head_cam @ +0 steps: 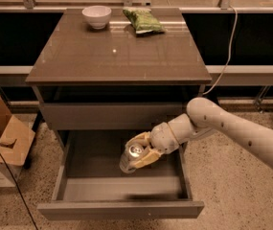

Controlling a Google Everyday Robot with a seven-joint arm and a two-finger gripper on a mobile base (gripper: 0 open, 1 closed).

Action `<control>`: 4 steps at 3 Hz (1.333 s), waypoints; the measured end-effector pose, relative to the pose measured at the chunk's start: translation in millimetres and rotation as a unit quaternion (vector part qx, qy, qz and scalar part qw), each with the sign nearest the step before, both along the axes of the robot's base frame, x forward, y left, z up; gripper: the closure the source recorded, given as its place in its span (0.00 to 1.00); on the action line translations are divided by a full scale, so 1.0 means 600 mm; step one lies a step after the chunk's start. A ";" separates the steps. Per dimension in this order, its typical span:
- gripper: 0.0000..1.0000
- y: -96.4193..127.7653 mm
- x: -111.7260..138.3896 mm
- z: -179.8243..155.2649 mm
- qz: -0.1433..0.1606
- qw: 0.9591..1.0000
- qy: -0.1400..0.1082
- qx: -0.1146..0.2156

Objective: Pick 7up can from middle drawer and place on counter

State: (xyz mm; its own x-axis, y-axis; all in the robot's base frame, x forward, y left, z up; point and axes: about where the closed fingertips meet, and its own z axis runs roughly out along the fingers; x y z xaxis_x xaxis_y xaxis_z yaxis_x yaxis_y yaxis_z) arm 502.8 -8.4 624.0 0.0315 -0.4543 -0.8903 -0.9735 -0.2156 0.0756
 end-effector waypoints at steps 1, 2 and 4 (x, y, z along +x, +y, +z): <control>1.00 -0.018 -0.023 0.082 0.044 0.997 -0.059 -0.008; 1.00 -0.043 -0.022 0.166 0.061 0.992 -0.111 -0.028; 1.00 -0.088 0.027 0.350 0.050 0.983 -0.164 -0.064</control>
Offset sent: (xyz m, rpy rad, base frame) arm -0.0090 -0.0481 0.1665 -0.1114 -0.3559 0.1524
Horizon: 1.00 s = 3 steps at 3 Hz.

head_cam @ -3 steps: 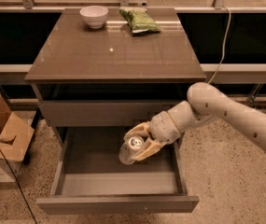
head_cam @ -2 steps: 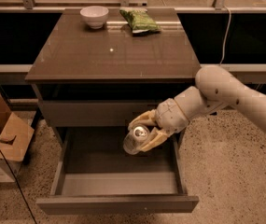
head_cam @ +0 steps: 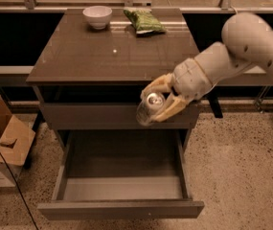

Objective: Pick 7up can from middle drawer and place on counter

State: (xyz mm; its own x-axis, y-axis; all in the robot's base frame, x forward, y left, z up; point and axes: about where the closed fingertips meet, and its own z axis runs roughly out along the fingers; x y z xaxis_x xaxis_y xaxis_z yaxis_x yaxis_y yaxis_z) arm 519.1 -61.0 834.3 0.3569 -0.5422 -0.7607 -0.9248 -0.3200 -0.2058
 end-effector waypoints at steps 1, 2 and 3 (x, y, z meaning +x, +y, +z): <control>1.00 -0.016 0.032 0.100 -0.012 0.999 -0.041 -0.024; 1.00 -0.025 0.067 0.193 -0.027 0.995 -0.081 -0.049; 1.00 -0.027 0.086 0.242 -0.038 0.992 -0.114 -0.036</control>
Offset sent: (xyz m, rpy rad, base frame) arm 0.0730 -0.0273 0.2114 -0.1658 -0.3004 -0.1020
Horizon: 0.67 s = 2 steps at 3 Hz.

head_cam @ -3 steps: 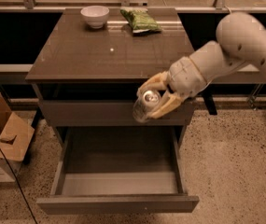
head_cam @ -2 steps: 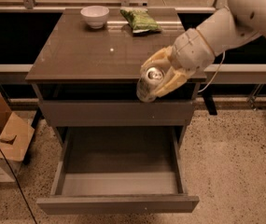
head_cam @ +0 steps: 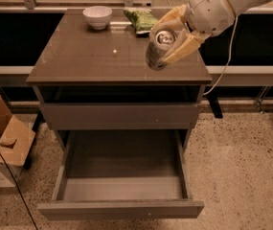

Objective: Pick 7up can from middle drawer and place on counter

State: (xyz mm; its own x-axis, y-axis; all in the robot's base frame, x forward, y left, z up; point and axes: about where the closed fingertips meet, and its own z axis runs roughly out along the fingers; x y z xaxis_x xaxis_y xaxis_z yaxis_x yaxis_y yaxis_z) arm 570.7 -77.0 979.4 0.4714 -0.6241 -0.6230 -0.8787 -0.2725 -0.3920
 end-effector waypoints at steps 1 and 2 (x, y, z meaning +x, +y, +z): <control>1.00 0.000 0.000 0.000 0.000 1.000 0.000 0.000; 1.00 0.007 0.009 -0.007 -0.022 1.000 -0.010 0.002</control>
Offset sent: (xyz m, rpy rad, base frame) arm 0.0242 0.0163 -0.0238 0.0158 -0.1139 -0.2509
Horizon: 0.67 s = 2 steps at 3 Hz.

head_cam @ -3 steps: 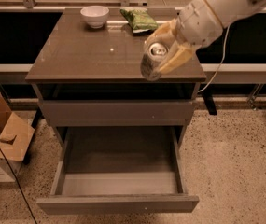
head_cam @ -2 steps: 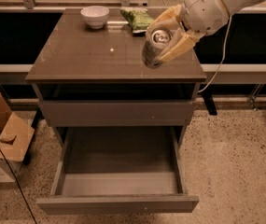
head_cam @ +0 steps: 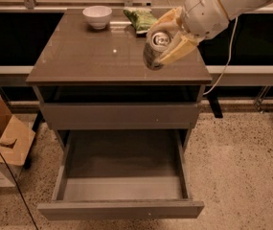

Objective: Pick 7up can from middle drawer and place on counter

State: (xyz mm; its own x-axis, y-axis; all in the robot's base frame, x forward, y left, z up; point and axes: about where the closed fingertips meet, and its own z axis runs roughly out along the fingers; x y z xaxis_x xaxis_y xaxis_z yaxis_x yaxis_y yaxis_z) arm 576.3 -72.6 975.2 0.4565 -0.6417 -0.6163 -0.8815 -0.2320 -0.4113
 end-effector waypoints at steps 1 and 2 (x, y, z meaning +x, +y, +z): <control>1.00 0.035 0.038 -0.016 -0.041 0.999 -0.029 -0.002; 1.00 0.064 0.108 -0.054 -0.080 0.996 -0.046 -0.020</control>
Offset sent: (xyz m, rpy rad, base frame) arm 0.0913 0.0478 -0.0442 -0.0575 -0.1200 -0.2136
